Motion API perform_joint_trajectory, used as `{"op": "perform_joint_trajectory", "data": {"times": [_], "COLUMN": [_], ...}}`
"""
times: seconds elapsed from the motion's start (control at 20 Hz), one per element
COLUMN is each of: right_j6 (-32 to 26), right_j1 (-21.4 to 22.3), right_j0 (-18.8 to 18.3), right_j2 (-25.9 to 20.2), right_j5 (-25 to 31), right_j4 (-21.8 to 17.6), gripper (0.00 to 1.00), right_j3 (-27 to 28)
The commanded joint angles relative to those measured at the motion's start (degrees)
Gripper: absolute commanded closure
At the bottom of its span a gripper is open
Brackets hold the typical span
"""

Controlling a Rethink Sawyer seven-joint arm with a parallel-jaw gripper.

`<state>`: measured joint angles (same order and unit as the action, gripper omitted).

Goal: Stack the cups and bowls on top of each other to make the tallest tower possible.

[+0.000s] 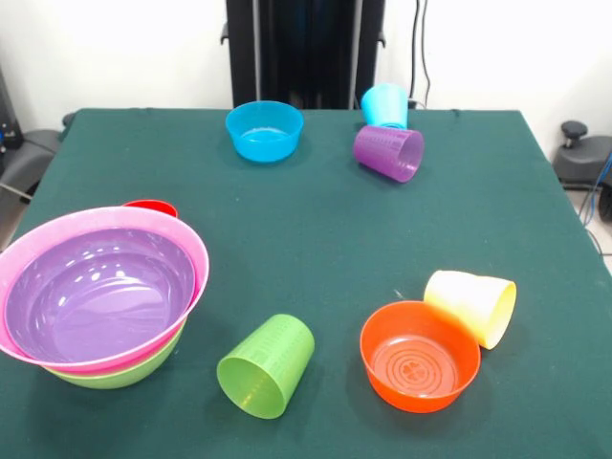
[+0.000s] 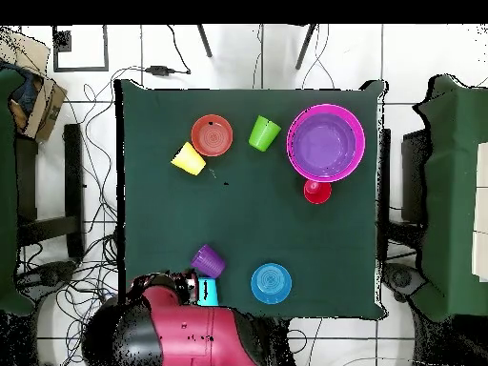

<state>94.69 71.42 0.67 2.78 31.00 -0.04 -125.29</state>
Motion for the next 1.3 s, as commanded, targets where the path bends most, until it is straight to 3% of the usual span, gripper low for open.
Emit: {"op": "perform_joint_trajectory", "data": {"times": [0.05, 0.2, 0.35, 0.65, 0.85, 1.1, 1.3], "right_j6": [10.3, 12.0, 15.4, 24.5, 29.6, 31.6, 27.4], "right_j1": [-12.3, -16.8, -19.0, -15.8, -16.2, -18.0, -20.6], "right_j0": [-3.1, -4.2, -2.6, 9.1, 13.8, 13.3, 4.5], "right_j2": [-3.4, -4.7, -3.9, 2.0, 2.1, 1.1, -1.9], "right_j5": [-15.3, -22.1, -26.1, -25.0, -27.2, -29.7, -29.6], "right_j4": [-0.2, 0.3, 1.2, 7.3, 10.4, 8.4, 2.7], "gripper": [0.0, 0.0, 0.0, 0.0, 0.0, 0.0, 0.0], "right_j3": [-9.1, -10.7, -12.1, -14.7, -16.1, -16.0, -13.9]}}
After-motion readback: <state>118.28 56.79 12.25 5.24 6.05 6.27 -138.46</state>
